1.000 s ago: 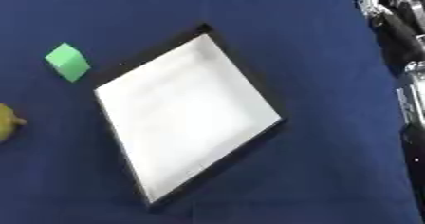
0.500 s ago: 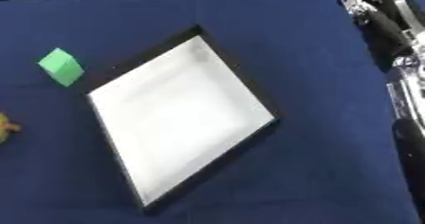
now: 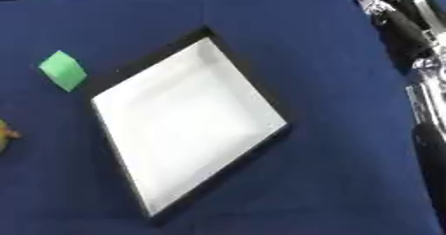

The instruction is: Pick up objects on the table and place them in the box.

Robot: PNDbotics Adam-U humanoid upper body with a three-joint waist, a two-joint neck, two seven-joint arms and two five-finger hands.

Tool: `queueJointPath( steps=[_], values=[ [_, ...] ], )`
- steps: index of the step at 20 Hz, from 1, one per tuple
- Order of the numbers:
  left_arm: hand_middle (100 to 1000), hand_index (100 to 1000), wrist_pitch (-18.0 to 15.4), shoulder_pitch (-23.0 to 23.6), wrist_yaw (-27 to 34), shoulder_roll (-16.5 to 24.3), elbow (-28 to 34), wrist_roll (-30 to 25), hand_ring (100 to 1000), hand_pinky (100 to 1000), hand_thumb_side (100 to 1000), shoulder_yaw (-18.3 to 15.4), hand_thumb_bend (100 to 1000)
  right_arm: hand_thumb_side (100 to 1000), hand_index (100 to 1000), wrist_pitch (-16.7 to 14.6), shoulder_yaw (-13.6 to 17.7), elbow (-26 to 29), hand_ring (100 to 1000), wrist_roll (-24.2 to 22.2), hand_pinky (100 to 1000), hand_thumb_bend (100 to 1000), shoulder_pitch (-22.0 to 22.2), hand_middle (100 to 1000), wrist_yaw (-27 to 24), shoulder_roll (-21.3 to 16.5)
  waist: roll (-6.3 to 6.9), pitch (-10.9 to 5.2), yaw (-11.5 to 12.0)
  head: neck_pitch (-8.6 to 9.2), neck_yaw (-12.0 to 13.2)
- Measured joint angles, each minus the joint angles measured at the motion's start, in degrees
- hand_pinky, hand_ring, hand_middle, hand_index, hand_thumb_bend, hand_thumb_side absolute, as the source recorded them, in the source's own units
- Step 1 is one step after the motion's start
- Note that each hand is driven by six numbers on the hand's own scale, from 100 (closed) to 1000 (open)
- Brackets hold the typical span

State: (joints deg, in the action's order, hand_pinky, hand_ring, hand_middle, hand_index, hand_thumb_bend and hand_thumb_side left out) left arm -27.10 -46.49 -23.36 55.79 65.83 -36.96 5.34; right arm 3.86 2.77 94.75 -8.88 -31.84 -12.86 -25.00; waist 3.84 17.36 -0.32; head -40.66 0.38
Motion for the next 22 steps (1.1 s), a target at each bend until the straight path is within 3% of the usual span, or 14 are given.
queueJointPath(
  steps=[2,14,22],
  values=[
    [853,882,-0.23,-1.38,-1.36,-1.06,-1.59,0.23,878,878,100,1.02,484,471,882,0.08,-0.01,0.0,997,-0.07,1000,100,-0.02,1000,0.0,0.0,0.04,-0.01,-0.06,-0.16,0.21],
    [853,879,-0.98,-8.98,-4.42,-7.82,-8.41,0.98,873,872,100,4.37,447,470,882,0.38,-0.35,0.0,997,-0.33,1000,100,-0.29,1000,-0.01,0.04,0.04,-0.03,-0.68,0.01,1.75],
    [839,894,-0.92,-10.49,-6.76,-9.9,-10.82,0.92,879,893,107,5.4,534,465,882,0.5,-0.38,0.0,996,-0.45,1000,100,-0.47,1000,-0.01,0.1,0.43,-0.03,-1.06,1.08,2.24]
  ],
)
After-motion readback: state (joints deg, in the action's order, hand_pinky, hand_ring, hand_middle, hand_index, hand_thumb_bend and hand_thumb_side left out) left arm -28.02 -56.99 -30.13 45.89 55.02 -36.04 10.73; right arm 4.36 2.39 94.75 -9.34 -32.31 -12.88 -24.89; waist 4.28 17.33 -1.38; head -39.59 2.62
